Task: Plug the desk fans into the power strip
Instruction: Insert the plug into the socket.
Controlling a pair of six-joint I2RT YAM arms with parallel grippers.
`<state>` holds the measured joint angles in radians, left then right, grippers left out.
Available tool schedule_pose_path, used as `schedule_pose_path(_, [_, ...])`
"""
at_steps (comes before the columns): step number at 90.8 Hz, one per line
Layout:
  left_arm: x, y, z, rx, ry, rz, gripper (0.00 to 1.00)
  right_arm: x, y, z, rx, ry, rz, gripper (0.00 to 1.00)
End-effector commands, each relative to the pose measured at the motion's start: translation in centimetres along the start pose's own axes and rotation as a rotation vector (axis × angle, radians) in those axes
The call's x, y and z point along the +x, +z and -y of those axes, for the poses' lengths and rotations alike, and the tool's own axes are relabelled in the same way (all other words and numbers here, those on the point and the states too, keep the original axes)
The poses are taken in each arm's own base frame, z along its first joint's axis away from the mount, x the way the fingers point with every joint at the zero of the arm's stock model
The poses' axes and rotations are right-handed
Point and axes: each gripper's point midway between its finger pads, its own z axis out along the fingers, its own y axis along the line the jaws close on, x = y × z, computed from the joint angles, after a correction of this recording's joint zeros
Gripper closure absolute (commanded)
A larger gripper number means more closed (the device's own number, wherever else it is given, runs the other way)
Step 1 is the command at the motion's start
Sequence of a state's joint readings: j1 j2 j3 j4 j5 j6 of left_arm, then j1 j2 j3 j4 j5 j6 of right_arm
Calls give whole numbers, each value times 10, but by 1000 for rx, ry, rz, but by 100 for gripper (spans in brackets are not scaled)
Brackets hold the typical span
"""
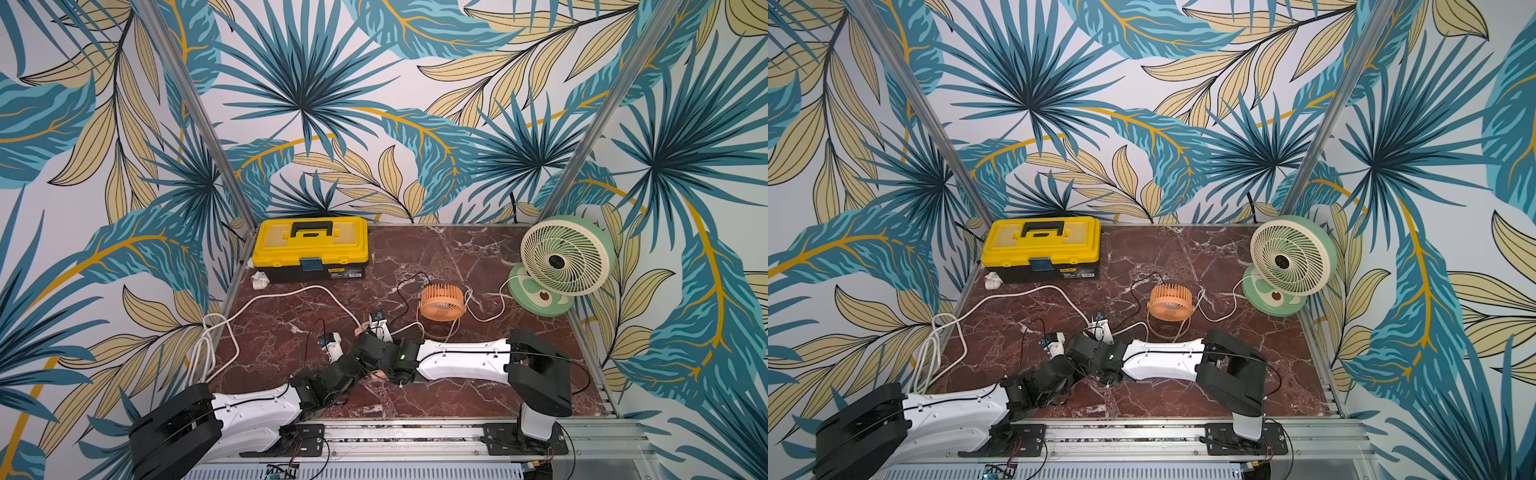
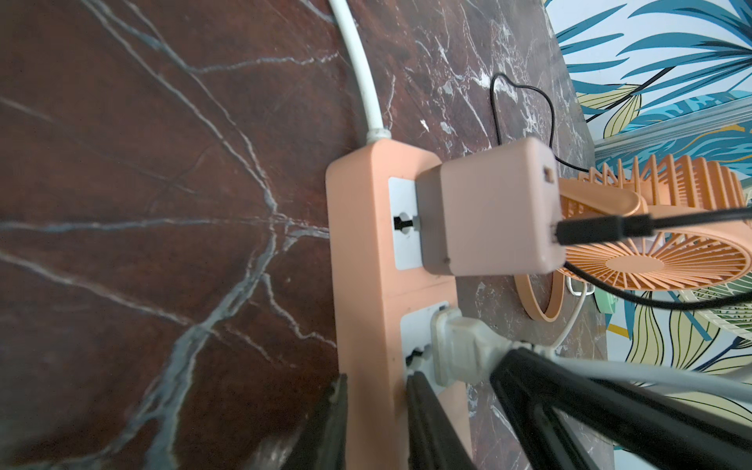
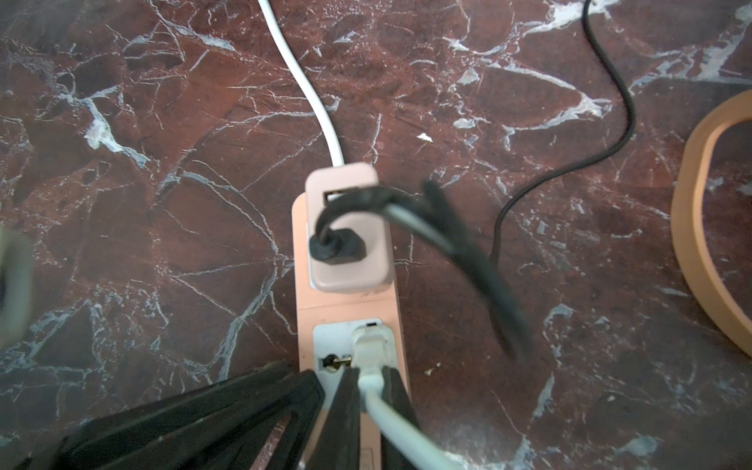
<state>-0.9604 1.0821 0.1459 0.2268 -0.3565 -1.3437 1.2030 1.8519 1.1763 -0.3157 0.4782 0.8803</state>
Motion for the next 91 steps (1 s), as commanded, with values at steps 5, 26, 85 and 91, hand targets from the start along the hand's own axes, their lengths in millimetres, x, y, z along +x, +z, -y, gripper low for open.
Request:
schedule_pose_path(5, [12, -4, -68, -227, 91, -48, 71, 132, 19, 67, 183, -141, -467, 100])
schedule_pose_path(26, [13, -4, -67, -224, 91, -51, 72, 121, 19, 61, 163, -145, -424, 100])
schedule_pose_path(85, [14, -3, -61, -215, 109, -67, 72, 116, 21, 60, 164, -153, -406, 100])
schedule_pose_path(91, [14, -3, -60, -217, 114, -68, 72, 115, 20, 58, 159, -157, -404, 100])
